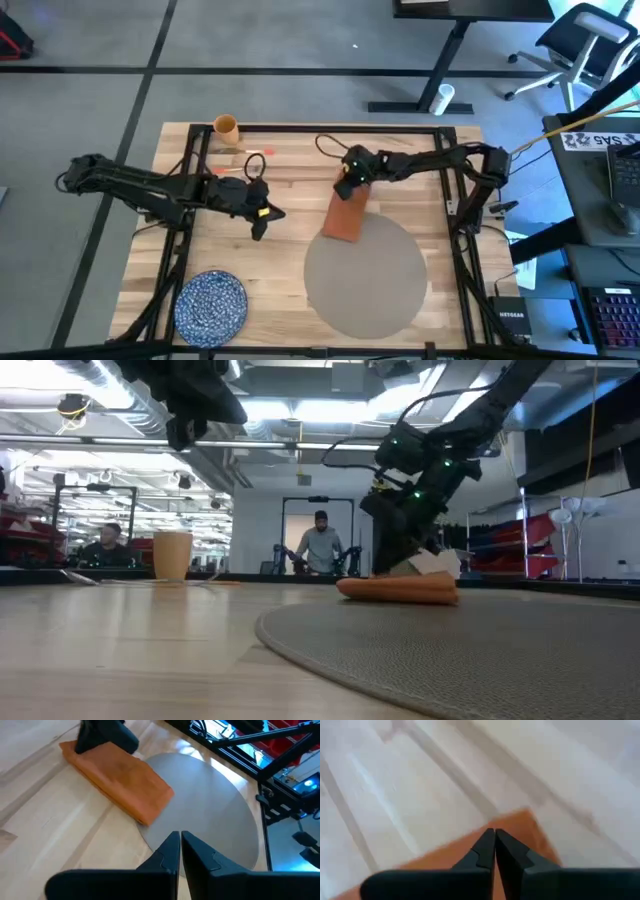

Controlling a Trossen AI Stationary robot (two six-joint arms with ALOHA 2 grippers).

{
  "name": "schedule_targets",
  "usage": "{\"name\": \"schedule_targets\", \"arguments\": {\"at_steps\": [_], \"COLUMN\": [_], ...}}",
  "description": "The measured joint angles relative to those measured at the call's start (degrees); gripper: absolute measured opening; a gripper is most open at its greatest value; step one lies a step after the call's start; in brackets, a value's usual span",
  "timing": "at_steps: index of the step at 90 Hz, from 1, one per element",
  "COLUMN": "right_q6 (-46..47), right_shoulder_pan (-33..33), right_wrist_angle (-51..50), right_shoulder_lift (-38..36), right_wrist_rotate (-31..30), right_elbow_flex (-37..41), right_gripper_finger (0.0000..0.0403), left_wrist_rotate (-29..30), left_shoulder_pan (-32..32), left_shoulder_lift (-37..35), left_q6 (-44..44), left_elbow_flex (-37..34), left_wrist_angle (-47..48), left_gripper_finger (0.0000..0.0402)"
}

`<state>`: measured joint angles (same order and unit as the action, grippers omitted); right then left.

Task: Set table place
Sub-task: Move the orange napkin to the middle left of the table

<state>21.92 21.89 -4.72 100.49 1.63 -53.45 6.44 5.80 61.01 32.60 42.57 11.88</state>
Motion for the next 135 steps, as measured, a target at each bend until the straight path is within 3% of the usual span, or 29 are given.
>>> {"name": "schedule_targets", "arguments": {"at_steps": [22, 55, 70, 105, 121, 135], "right_q6": [-4.3, -12.2, -15.2, -15.0, -14.8, -11.1], "right_shoulder_pan": [0.4, 0.2, -2.2, -12.9, -15.9, -16.0], "right_wrist_angle": [-5.6, -31.0, -44.0, -44.4, -37.8, -31.8], "right_shoulder_lift": [0.0, 0.0, -0.9, -11.4, -18.8, -25.1], "right_wrist_rotate": [0.9, 0.5, -2.6, -3.5, -3.2, -0.7], "right_elbow_flex": [-8.5, -25.2, -29.7, -25.6, -19.3, -11.4], "right_gripper_finger": [0.0, 0.0, 0.0, 0.0, 0.0, 0.0], "left_wrist_rotate": [0.0, 2.6, -0.4, -12.0, -17.0, -17.9], "left_shoulder_pan": [0.0, -3.0, -7.0, -15.2, -16.7, -15.7], "left_shoulder_lift": [0.0, 0.8, 5.3, 17.0, 22.1, 26.2], "left_q6": [-0.7, -8.9, -13.7, -22.1, -23.7, -24.5], "left_elbow_flex": [0.0, 0.0, 0.0, 2.2, 6.2, 9.7], "left_wrist_angle": [-0.1, -3.8, -8.0, -18.1, -19.1, -17.7], "left_gripper_finger": [0.0, 0.0, 0.0, 0.0, 0.0, 0.0]}}
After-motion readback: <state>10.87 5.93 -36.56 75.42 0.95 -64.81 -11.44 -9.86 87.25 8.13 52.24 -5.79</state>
